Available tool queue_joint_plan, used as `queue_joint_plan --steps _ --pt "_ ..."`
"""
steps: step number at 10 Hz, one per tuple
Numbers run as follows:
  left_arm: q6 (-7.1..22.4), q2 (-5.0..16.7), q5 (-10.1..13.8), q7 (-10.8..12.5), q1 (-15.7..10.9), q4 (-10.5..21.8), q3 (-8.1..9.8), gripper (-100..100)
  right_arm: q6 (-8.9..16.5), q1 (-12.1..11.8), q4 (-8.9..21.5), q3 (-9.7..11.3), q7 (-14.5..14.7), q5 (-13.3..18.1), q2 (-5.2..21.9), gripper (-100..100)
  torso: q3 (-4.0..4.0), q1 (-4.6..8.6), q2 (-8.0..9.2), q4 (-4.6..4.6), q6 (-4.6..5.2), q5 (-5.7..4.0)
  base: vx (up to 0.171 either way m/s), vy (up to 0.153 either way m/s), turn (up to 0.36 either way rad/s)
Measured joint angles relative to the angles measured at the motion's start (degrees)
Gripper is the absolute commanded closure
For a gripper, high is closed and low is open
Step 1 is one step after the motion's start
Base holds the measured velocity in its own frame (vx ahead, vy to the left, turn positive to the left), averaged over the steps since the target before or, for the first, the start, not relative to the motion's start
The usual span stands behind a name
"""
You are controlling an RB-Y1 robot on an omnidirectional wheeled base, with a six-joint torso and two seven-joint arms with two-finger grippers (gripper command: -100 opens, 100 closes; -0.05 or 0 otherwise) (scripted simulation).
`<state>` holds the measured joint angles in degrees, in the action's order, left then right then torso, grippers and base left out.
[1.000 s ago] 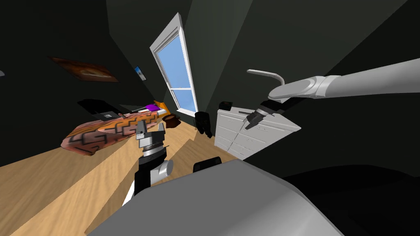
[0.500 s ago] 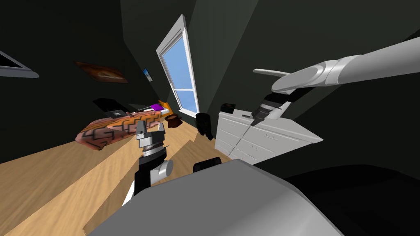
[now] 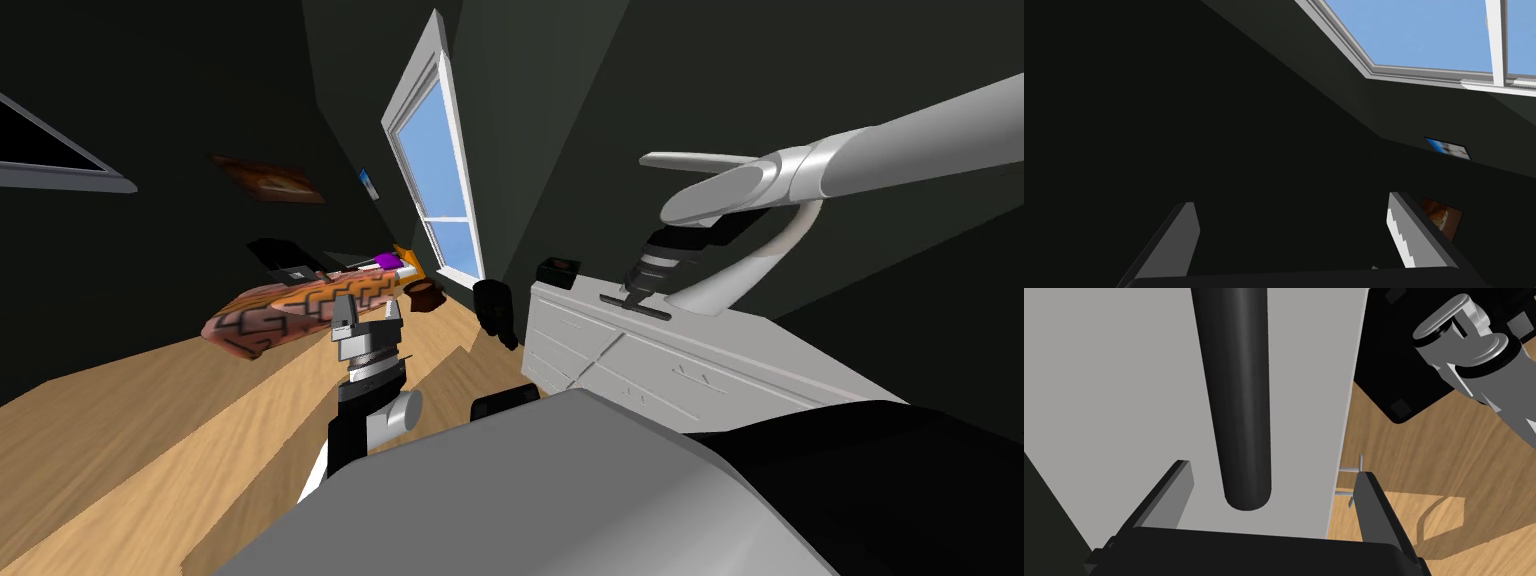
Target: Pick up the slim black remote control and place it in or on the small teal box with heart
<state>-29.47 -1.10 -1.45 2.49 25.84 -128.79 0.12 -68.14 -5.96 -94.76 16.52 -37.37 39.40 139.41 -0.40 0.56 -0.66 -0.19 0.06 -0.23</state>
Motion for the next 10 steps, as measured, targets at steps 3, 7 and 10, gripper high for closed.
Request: queue_joint_plan --steps 3,7,10 --pt "0.0 0.0 0.0 0.0 0.0 0.0 -0.02 0 1.1 -0.5 -0.4 0.5 -0.2 0.7 -0.7 -100 0.35 -0.67 0.57 0.15 0.01 0.16 -0.005 0.026 0.024" --pt "0.0 0.0 0.0 0.0 0.0 0.0 -0.02 0 2.9 -1.6 0.2 1.3 0.6 1.8 -2.3 100 0.40 -0.68 0.65 0.19 0.02 0.20 -0.006 0.017 0.001" --pt "0.0 0.0 0.0 0.0 0.0 0.0 -0.02 0 2.9 -1.5 0.3 1.2 0.7 1.9 -2.2 100 0.28 -0.48 0.52 0.07 0.02 -0.01 0.000 0.000 0.000"
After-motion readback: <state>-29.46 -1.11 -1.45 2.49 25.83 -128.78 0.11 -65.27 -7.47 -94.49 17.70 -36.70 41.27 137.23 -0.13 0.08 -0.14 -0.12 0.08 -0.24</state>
